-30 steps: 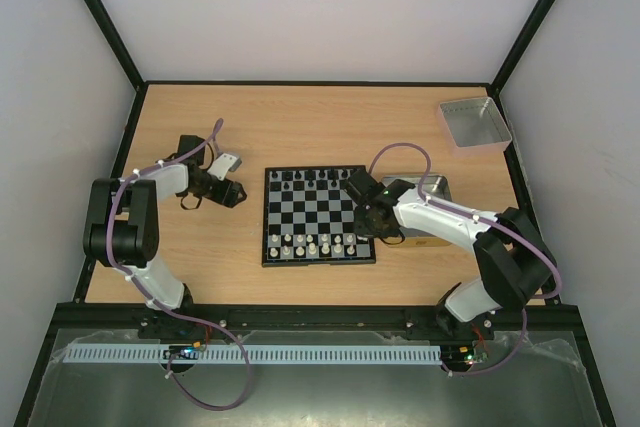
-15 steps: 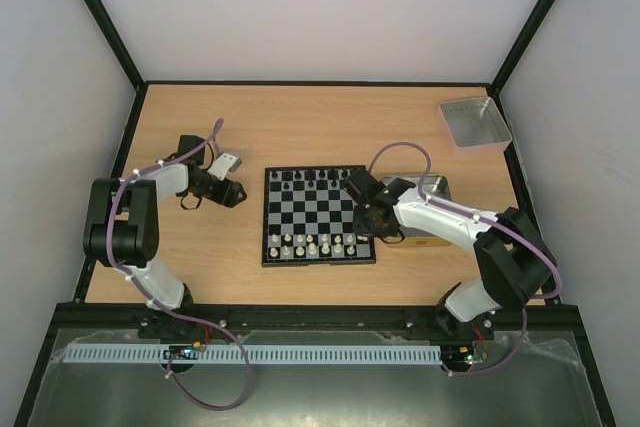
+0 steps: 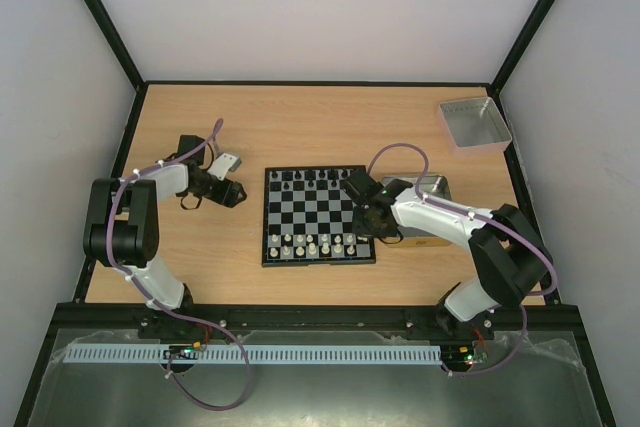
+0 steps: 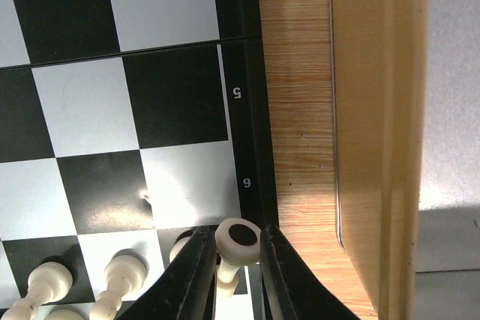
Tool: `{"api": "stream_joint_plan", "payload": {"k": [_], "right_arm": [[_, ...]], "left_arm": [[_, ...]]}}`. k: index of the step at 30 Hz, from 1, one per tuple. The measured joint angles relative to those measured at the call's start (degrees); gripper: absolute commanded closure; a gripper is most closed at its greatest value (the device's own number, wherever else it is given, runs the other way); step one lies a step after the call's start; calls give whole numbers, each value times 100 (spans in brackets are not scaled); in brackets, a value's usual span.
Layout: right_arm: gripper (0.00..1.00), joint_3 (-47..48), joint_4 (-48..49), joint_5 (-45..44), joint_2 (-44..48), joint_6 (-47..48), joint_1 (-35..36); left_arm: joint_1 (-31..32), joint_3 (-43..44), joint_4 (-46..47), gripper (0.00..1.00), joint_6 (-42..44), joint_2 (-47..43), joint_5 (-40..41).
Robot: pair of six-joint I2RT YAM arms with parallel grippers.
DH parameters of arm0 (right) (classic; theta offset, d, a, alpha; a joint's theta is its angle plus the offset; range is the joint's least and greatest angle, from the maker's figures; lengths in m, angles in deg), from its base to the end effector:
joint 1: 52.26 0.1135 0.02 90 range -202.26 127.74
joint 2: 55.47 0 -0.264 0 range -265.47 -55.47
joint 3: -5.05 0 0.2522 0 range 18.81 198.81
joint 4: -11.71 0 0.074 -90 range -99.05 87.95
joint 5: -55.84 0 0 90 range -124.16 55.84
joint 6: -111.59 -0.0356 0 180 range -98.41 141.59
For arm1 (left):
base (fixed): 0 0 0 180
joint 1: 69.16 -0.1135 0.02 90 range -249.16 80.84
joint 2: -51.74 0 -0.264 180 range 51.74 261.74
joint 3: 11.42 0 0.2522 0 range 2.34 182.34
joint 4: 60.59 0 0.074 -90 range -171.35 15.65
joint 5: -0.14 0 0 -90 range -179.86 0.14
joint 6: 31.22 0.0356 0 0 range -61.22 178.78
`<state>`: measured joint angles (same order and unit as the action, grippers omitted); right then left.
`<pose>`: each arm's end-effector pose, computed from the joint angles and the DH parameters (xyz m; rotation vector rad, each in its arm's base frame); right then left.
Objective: Set up the chess pieces on the board
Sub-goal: Pick up the chess piece from the chessboard.
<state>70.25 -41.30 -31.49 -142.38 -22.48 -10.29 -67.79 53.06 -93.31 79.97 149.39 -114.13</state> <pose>0.1989 0.1811 0.1781 0.0450 2.9608 0.3214 0.3093 -0.0220 0.1400 0.6308 2.5473 -0.4589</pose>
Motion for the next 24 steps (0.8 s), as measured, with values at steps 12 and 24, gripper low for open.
{"api": "stream_joint_plan", "payload": {"k": [12, 24], "right_arm": [[82, -146, 107, 4, -33, 20, -107], [90, -190, 166, -2, -11, 37, -221]], "left_arm": [[0, 0, 0, 25, 0, 0, -2], [-7, 2, 0, 25, 0, 7, -13]]}}
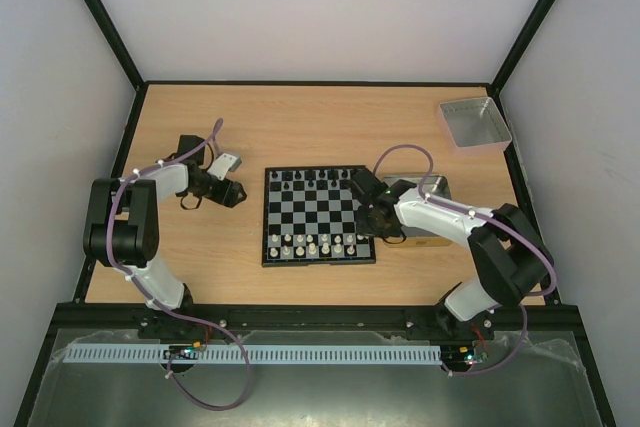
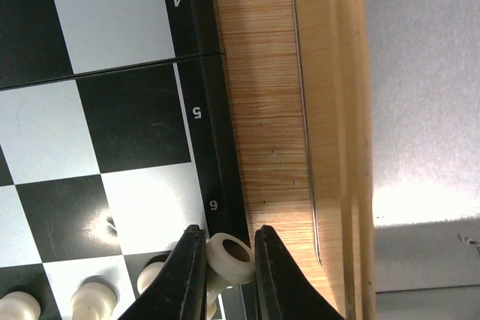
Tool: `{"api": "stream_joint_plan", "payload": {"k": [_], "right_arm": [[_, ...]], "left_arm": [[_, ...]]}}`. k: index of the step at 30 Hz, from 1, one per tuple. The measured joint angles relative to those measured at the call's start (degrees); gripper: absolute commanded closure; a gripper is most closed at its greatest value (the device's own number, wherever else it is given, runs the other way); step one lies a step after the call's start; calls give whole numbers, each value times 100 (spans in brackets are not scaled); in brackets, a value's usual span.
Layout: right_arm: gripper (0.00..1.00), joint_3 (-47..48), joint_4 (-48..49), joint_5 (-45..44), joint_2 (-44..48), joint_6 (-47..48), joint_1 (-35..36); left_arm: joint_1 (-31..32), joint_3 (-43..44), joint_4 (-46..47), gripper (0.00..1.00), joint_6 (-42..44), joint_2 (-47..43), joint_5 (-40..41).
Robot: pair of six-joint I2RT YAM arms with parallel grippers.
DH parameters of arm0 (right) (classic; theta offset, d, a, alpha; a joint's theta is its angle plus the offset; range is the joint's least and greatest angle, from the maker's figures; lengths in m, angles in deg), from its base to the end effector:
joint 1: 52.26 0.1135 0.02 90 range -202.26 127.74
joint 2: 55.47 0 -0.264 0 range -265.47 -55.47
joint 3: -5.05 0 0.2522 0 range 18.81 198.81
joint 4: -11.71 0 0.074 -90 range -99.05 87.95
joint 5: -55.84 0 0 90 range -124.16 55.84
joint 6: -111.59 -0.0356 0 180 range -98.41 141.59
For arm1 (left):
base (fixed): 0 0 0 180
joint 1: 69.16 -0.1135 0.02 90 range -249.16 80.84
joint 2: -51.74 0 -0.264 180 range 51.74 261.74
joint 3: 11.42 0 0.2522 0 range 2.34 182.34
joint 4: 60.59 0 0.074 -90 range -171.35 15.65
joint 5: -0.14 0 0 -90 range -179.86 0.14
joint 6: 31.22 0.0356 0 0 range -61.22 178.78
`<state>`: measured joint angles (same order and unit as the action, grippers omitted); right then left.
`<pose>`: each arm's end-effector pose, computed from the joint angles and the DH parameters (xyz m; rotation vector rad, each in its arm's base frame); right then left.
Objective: Set up the chess pieces on the board
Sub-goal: Pick up the chess piece from the chessboard.
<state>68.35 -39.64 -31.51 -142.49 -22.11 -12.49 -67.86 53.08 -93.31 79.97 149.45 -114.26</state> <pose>0.2029 0.1710 0.1698 0.0926 2.9605 0.3095 0.3094 -0.0217 0.1398 0.6296 2.5472 -0.4617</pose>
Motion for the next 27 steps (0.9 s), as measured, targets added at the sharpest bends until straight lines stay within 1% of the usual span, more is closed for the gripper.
{"api": "stream_joint_plan", "payload": {"k": [14, 27], "right_arm": [[91, -302, 186, 2, 192, -13, -149], [91, -289, 35, 9, 352, 26, -345]], "left_arm": [[-2, 7, -4, 25, 2, 7, -4], [-2, 11, -7, 25, 2, 11, -7]]}}
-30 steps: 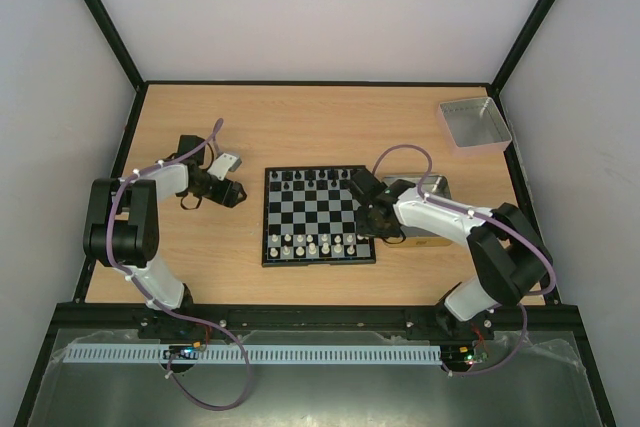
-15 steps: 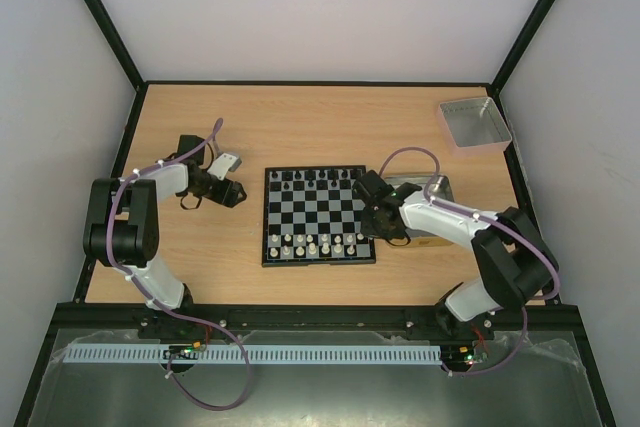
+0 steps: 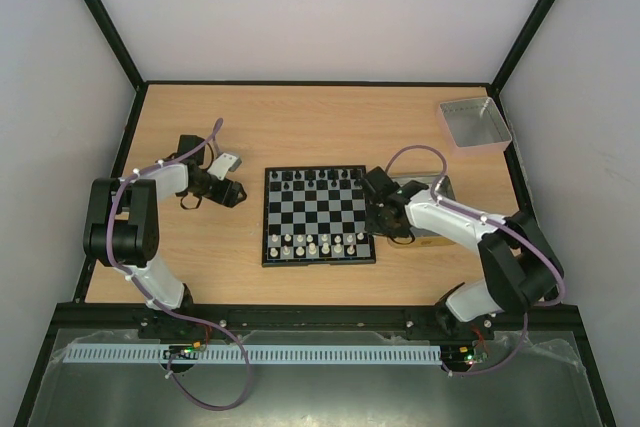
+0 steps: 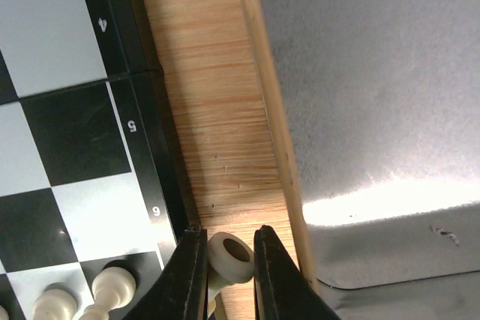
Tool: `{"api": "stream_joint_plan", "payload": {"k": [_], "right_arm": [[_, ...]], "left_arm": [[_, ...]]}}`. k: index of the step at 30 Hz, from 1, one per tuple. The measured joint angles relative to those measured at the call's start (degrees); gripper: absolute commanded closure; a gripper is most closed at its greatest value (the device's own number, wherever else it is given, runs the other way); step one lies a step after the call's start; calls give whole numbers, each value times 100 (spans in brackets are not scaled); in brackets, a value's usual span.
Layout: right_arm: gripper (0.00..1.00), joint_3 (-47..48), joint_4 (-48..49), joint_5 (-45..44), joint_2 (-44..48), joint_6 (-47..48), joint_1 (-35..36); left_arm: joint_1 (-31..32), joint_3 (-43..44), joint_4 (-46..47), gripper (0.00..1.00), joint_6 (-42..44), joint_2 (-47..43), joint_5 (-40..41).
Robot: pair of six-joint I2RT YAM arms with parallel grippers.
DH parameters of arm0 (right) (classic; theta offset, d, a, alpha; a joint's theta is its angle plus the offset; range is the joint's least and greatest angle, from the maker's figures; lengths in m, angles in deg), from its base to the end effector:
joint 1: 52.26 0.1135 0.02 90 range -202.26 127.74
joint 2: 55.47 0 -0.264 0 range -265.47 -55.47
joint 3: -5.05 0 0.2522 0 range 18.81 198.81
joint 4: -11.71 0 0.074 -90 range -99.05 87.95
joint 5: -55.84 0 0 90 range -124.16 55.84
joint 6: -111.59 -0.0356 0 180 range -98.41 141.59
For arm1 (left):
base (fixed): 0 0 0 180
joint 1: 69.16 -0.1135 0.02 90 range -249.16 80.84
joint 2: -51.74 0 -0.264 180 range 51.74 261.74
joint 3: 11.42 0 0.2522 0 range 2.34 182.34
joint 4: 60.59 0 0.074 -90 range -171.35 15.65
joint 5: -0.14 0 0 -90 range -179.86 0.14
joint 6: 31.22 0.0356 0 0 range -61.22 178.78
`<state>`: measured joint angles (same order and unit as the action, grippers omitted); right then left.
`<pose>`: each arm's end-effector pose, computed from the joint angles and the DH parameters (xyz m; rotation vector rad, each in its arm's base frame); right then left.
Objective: Set up the chess pieces on the board
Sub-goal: Pick up the chess piece from the chessboard, then place the chess piece on the chessboard.
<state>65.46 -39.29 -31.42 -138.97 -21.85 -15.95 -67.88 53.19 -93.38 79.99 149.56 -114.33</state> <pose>0.2022 0.1507 0.1715 0.1731 2.9372 0.3176 0.3098 -0.0217 0.1397 0.6298 2.5478 -0.4635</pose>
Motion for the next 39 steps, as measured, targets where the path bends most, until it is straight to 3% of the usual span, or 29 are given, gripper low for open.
{"api": "stream_joint_plan", "payload": {"k": [22, 31, 39], "right_arm": [[91, 337, 146, 621, 649, -229, -531], [91, 4, 1259, 1615, 557, -616, -743], [91, -164, 2415, 2535, -101, -1088, -824]], "left_arm": [[37, 0, 9, 24, -31, -7, 74], [81, 0, 48, 24, -83, -7, 160], [107, 11, 81, 24, -107, 15, 254]]}}
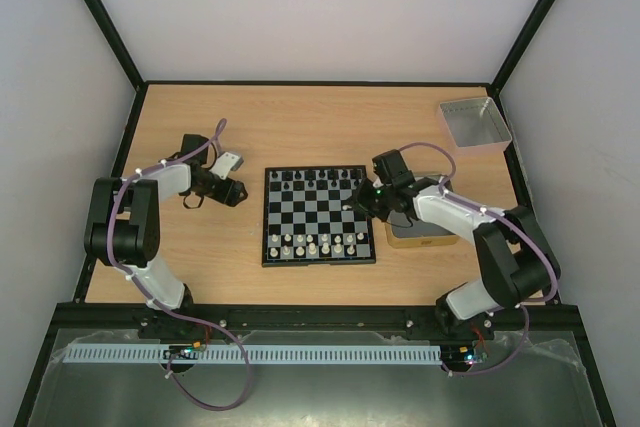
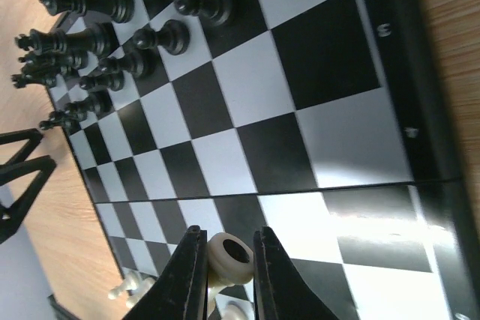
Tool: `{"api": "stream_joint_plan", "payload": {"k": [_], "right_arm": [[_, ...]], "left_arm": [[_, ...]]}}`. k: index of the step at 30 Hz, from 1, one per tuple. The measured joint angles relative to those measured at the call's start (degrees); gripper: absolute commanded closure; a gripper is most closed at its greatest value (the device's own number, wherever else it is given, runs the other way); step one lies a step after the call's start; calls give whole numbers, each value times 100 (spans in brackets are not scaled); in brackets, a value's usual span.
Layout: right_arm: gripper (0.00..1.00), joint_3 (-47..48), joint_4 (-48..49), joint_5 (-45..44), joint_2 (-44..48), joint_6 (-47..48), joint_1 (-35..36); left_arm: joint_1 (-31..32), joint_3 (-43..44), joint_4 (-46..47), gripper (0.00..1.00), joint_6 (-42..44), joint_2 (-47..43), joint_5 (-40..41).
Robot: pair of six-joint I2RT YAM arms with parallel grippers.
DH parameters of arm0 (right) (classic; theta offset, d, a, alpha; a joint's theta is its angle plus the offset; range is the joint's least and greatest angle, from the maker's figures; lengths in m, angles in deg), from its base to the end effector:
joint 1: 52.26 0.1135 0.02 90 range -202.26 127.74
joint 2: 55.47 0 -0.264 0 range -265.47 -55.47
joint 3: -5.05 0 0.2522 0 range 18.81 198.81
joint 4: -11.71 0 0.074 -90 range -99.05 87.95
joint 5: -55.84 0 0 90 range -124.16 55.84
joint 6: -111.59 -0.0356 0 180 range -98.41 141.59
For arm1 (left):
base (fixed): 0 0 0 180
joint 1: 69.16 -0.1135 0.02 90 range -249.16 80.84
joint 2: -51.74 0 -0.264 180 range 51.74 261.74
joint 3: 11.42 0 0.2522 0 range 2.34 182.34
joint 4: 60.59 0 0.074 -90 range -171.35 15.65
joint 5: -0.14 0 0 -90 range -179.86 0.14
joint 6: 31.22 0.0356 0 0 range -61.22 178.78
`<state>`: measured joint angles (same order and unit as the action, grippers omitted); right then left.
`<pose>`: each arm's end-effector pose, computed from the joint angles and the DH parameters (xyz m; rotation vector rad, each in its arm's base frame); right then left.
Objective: Set up the chess pieces on the board
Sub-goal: Place the chess piece on the chessboard.
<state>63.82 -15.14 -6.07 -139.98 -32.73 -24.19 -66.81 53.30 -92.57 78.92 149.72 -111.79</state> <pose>0.2444 0.1493 0.1830 0.3967 2.7250 1.1284 0.3116 -0.0261 0.1394 0.6223 2.5567 -0.4140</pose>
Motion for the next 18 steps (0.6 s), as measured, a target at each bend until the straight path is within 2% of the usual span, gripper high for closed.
{"api": "stream_joint_plan", "payload": {"k": [7, 18], "right_arm": [[91, -74, 706, 511, -345, -310, 0], [90, -238, 1244, 964, -699, -640, 0]], "left_arm": [[7, 11, -2, 24, -4, 7, 9], [26, 15, -2, 24, -7, 11, 11]]}}
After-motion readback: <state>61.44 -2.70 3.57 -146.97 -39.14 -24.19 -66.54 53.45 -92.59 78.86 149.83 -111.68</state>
